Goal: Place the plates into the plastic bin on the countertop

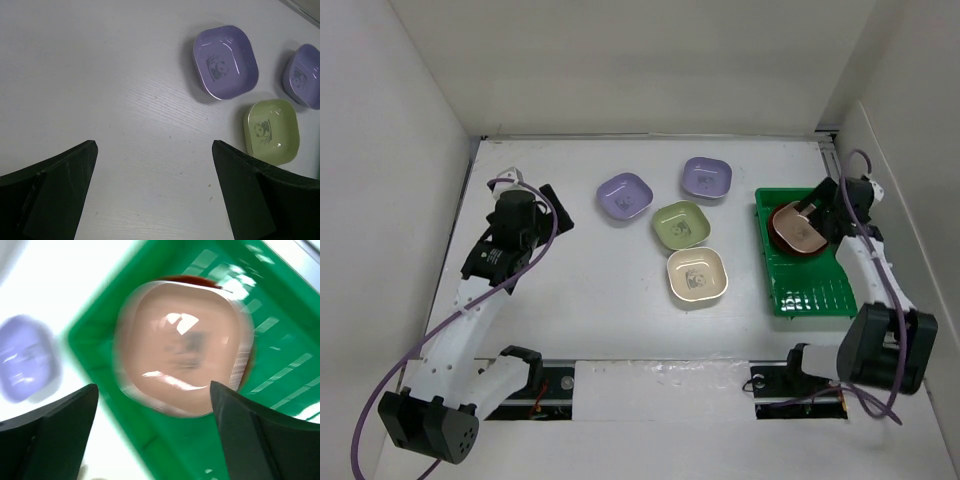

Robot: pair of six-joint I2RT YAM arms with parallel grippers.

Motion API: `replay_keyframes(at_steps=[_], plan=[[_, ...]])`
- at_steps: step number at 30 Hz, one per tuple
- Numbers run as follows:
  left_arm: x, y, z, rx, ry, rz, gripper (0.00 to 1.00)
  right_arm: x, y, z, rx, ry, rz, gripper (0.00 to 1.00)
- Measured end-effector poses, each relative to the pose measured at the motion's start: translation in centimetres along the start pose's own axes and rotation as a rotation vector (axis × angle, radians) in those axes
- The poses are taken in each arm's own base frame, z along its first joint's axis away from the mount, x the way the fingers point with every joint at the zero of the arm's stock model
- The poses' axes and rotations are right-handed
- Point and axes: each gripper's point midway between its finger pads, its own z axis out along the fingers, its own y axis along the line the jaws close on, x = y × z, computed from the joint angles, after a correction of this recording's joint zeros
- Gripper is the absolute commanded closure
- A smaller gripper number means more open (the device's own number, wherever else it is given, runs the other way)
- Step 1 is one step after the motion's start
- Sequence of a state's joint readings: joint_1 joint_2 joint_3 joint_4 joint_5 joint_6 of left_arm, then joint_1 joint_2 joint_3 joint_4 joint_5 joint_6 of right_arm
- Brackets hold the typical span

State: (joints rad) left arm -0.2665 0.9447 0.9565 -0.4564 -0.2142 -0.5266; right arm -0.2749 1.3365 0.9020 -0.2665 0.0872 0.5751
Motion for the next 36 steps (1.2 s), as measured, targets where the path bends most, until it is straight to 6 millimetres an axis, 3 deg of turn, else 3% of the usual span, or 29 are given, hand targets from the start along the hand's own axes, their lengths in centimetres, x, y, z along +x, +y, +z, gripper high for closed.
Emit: replay_keyframes(at_steps=[3, 6, 8, 11, 14, 17, 22, 27, 33, 36], plan=[[0.0, 0.0, 0.0, 0.001, 0.0, 0.0, 0.0, 0.1, 5.8, -4.8, -0.169, -0.078, -0.109, 0.0], [0.0, 0.0, 0.0, 0.002, -0.001, -0.001, 0.0, 2.3, 11.8, -9.8, -0.377, -0.094, -0.243, 0.04], [0.0, -0.1, 0.0, 0.005, 0.001, -0.001, 0.0, 4.7, 14.4, -11.5, -0.465, -0.061, -0.334, 0.06], [0.0, -0.1, 0.0, 0.005, 0.001, -0.001, 0.0, 9.3, 15.7, -11.4, -0.497, 0.04, -0.455, 0.1], [0.0, -0.1, 0.0, 0.005, 0.002, -0.001, 0.0, 14.8, 14.8, -10.6, -0.486, 0.16, -0.56, 0.12], [0.1, -0.1, 0.0, 0.007, 0.003, -0.001, 0.0, 18.8, 12.4, -9.4, -0.435, 0.254, -0.625, 0.17], [0.2, -0.2, 0.1, 0.013, 0.009, 0.0, 0.0, 22.1, 9.0, -7.7, -0.344, 0.339, -0.656, 0.21], [0.2, -0.3, 0.1, 0.017, 0.012, 0.0, 0.0, 24.7, 7.8, -7.6, -0.314, 0.396, -0.679, 0.33], [0.3, -0.3, 0.1, 0.018, 0.013, 0.001, 0.0, 26.9, 8.0, -7.8, -0.331, 0.439, -0.66, 0.71], [0.3, -0.4, 0.1, 0.02, 0.014, 0.003, 0.0, 28.9, 7.4, -8.4, -0.329, 0.482, -0.677, 0.78]])
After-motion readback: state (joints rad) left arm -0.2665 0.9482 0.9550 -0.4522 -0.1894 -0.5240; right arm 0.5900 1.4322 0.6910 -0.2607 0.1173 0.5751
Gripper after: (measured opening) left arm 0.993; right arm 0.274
